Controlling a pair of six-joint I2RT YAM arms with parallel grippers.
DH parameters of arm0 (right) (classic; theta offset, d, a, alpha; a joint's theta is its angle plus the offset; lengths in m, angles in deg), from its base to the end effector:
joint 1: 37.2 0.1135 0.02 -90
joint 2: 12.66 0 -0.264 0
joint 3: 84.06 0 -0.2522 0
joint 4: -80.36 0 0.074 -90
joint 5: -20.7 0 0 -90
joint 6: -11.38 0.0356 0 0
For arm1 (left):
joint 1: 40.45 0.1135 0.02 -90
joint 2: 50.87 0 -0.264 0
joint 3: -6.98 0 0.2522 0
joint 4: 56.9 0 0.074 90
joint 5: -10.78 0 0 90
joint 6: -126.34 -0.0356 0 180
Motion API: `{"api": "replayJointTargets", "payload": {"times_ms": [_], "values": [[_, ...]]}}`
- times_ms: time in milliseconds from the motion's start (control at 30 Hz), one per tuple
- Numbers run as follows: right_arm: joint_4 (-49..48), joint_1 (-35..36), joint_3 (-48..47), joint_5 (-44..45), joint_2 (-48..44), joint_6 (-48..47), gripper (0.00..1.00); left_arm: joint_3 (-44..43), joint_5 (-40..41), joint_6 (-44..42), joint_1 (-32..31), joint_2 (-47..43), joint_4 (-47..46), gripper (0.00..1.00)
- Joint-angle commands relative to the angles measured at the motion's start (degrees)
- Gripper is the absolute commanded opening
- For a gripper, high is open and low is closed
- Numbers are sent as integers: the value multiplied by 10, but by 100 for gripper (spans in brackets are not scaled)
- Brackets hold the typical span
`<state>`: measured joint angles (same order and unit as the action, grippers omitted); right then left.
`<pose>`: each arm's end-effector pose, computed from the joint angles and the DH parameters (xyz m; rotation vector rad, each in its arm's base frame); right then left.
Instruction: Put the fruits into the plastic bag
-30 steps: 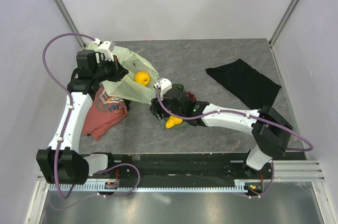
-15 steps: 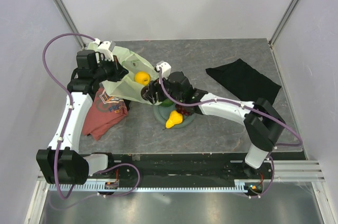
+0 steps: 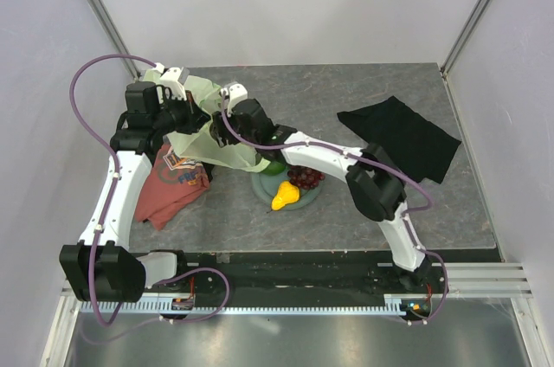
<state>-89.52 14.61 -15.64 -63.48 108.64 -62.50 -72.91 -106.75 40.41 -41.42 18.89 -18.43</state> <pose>0.3173 0.3976 0.2594 -0.5387 1.9037 0.6924 0.2695 -0.0210 0.3554 0.2415 2.0346 -0.5494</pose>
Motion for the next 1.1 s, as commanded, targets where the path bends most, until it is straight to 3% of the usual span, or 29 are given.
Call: {"api": "replayJointTargets", "payload": {"times_ms": [0,167,433,767,933,1067], "values": [[20,0,-100,43,61,-11,43,-4,-4,9,4,2,-15,2],[13,0,-177,71,129,-16,43,-4,-7,10,4,5,-14,2],[-49,0,-204,126,182,-29,45,-4,-9,12,4,6,-14,1],[-37,-13,-306,128,267,-14,53,-4,-11,12,4,10,-14,2],[-37,-19,-305,123,275,-9,62,-4,-13,13,4,10,-14,1],[-38,-20,-301,115,271,-14,77,-4,-13,13,3,11,-14,2]]}}
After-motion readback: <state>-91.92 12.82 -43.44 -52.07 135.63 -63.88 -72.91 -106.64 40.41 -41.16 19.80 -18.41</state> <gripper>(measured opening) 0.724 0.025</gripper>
